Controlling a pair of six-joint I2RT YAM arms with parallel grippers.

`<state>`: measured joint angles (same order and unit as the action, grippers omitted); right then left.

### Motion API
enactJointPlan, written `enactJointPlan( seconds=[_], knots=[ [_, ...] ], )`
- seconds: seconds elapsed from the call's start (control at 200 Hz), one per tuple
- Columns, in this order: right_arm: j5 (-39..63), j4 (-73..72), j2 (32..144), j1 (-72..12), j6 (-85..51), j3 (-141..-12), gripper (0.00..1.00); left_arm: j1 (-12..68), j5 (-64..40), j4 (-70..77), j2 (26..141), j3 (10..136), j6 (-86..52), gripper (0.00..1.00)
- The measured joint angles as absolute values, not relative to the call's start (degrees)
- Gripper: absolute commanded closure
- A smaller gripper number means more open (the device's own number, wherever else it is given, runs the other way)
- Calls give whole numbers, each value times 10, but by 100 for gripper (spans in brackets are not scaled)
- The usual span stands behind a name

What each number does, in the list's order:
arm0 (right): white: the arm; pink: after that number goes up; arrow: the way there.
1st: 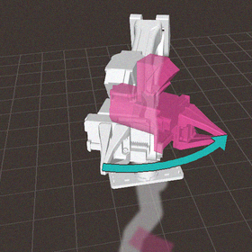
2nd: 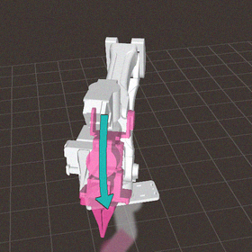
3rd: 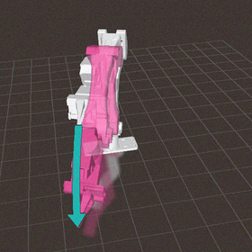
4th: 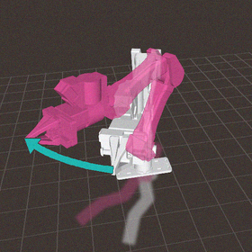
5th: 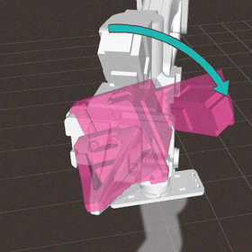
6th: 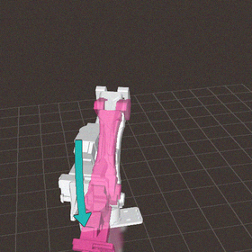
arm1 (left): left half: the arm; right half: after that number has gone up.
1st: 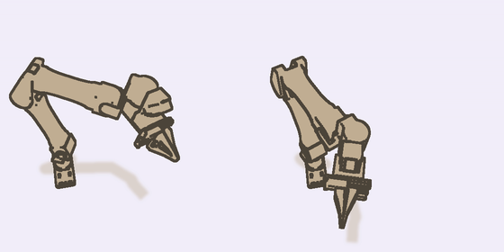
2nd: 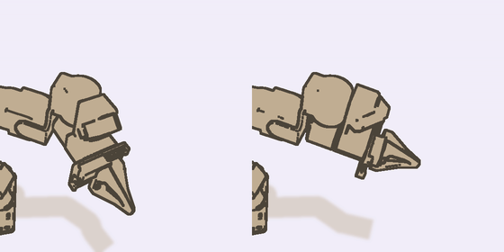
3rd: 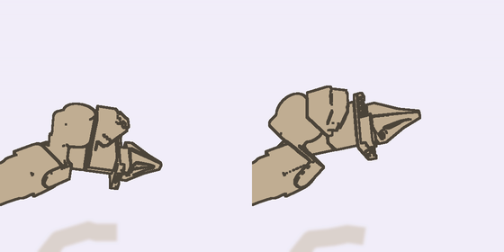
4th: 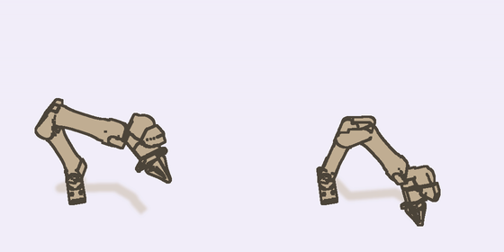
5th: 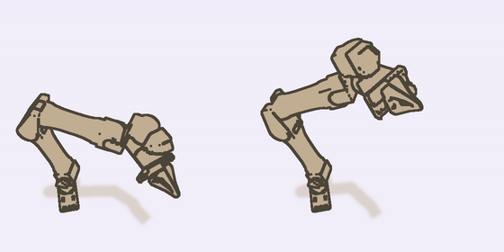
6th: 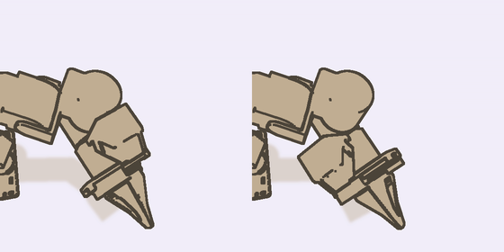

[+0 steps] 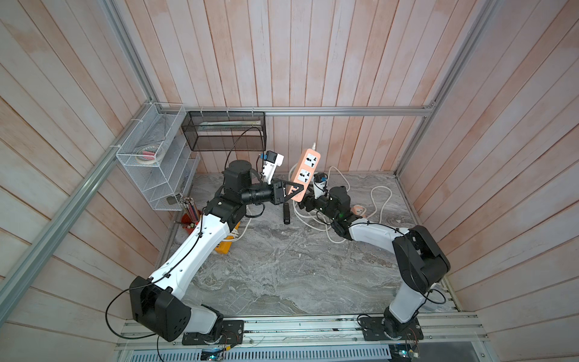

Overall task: Wrap the cord around the power strip
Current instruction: Wrap the power cord around the power strip.

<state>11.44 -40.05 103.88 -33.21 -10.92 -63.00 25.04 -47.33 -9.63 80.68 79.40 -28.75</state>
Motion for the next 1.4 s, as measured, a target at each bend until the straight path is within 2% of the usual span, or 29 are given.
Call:
enactJointPlan(
  seconds=[0.1, 0.145, 0.33, 0.425, 0.61, 0.865, 0.99, 1.12, 1.225, 1.4],
  knots=[
    [114, -409, 1074, -334, -115, -653, 31, 250, -470, -99, 807, 794, -288, 100],
    [114, -415, 1087, -334, -121, -658, 37, 250, -468, -99, 807, 794, -288, 100],
    [112, -430, 1120, -334, -136, -658, 83, 250, -463, -97, 807, 798, -299, 100],
    [102, -444, 1117, -335, -137, -638, 100, 245, -462, -97, 808, 811, -302, 100],
    [76, -444, 1039, -341, -102, -536, 100, 213, -426, -154, 823, 863, -267, 100],
    [0, -341, 858, -417, 47, -453, 100, 208, -210, -312, 888, 962, -56, 100],
    [-25, -281, 778, -431, 112, -438, 100, 221, -91, -361, 910, 957, 55, 100],
    [-31, -232, 709, -431, 178, -439, 100, 269, -1, -364, 909, 902, 188, 100],
    [-31, -185, 686, -431, 221, -459, 100, 298, 21, -364, 909, 858, 262, 100],
    [-25, -122, 680, -428, 264, -506, 100, 295, 14, -360, 890, 811, 336, 100]
  ],
)
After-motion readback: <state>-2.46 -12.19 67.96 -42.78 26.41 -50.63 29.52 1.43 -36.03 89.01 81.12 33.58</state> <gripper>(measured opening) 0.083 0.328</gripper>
